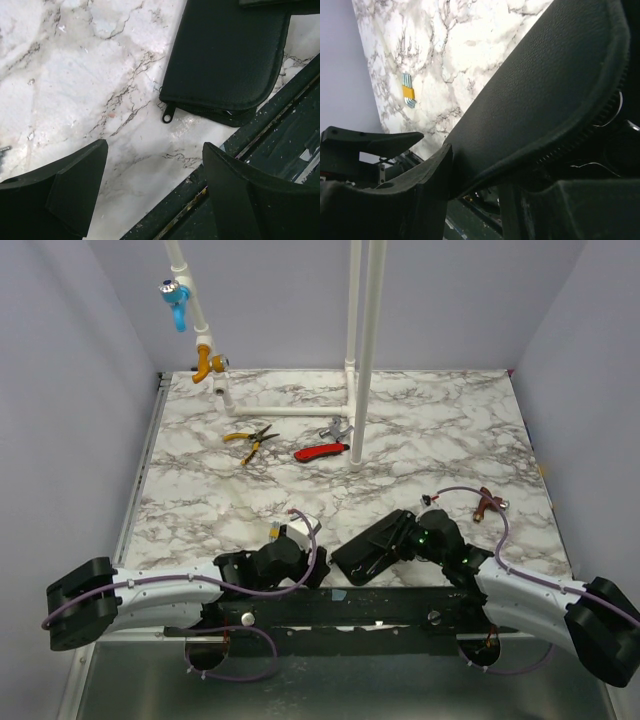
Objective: Sort the hair-cutting tools
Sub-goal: Close the hairdressing tool bag at the center of the board.
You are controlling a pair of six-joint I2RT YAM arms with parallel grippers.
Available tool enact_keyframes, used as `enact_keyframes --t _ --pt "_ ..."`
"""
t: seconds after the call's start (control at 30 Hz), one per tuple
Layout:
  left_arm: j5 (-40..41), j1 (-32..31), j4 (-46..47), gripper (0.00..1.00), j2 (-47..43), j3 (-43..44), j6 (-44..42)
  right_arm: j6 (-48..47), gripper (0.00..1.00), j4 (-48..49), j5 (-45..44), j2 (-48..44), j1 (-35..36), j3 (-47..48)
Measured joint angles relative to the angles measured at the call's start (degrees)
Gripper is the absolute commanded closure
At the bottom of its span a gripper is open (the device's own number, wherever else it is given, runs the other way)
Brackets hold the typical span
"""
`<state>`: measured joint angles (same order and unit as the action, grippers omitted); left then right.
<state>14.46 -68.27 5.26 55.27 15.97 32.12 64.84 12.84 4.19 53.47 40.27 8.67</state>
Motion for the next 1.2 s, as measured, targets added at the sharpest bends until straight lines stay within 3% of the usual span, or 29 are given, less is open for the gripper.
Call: enact_keyframes --t 0.33,0.5,0.7,1.03,1.2 --pt "-1.09 1.27 0.90 0.35 -2.40 -2.75 3.91 -0.90 0.99 0.74 1.49 1.49 0.00 0.20" --pt "-5.77 4.50 5.03 0.44 4.11 -2.58 1.86 -2.40 0.99 0.79 1.51 1.99 -0.15 0.20" --pt "-12.39 7.06 10.36 0.43 10.43 -0.83 -0.11 -3.52 0.99 1.36 2.97 0.24 -0.55 -1.20" --pt "-17.59 5.66 13.33 0.39 12.17 -0.79 -0.57 -3.63 0.99 3.63 8.81 -2.01 -0.76 -4.76" --pt "-17.84 3.15 13.22 0.44 10.69 -1.88 1.38 -3.58 0.99 1.64 10.49 -6.97 -0.74 -5.86"
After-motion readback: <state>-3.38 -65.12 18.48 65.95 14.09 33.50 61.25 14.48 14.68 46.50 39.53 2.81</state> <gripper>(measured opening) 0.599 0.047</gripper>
